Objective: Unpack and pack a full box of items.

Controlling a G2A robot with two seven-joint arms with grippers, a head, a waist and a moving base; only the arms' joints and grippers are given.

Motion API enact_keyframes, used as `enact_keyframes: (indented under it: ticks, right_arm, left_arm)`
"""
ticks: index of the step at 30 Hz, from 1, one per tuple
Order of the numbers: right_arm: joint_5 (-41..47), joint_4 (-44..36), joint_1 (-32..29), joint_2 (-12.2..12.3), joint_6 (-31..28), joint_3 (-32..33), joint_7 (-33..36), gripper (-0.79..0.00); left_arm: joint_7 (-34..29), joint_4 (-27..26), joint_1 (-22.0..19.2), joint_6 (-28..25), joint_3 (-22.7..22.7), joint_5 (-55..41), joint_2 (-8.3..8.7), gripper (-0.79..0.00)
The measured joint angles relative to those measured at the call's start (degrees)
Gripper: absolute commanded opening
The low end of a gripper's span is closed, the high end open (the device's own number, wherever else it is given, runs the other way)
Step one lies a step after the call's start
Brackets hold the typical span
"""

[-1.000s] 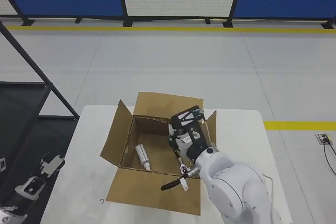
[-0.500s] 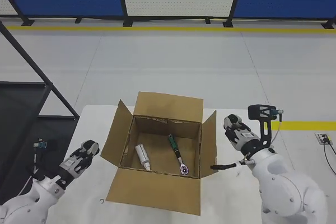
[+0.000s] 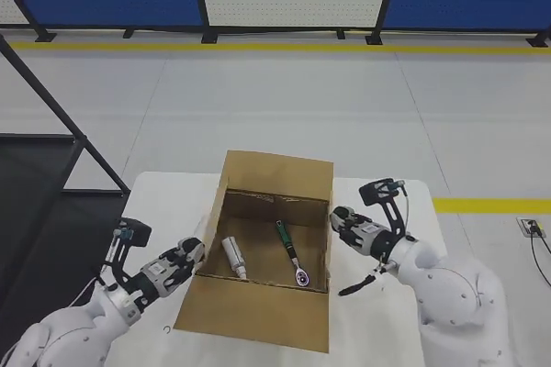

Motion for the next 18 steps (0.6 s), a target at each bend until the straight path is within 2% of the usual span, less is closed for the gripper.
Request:
enact_keyframes:
  ticks: [11,18]
  right_arm:
    - [2.5,16.0,9.2,0.4,-1.7,-6.8,0.8,-0.785]
    - [1.5,22.7,12.9,0.6,-1.6,-9.9,1.2,-0.785]
  left_arm:
    - [-5.4,6.4,-11.1,3.0,10.9,-0.9,-0.96,-0.785]
    - [-6.4,10.8,-16.0,4.4,15.6,-0.8,-1.67,-0.785]
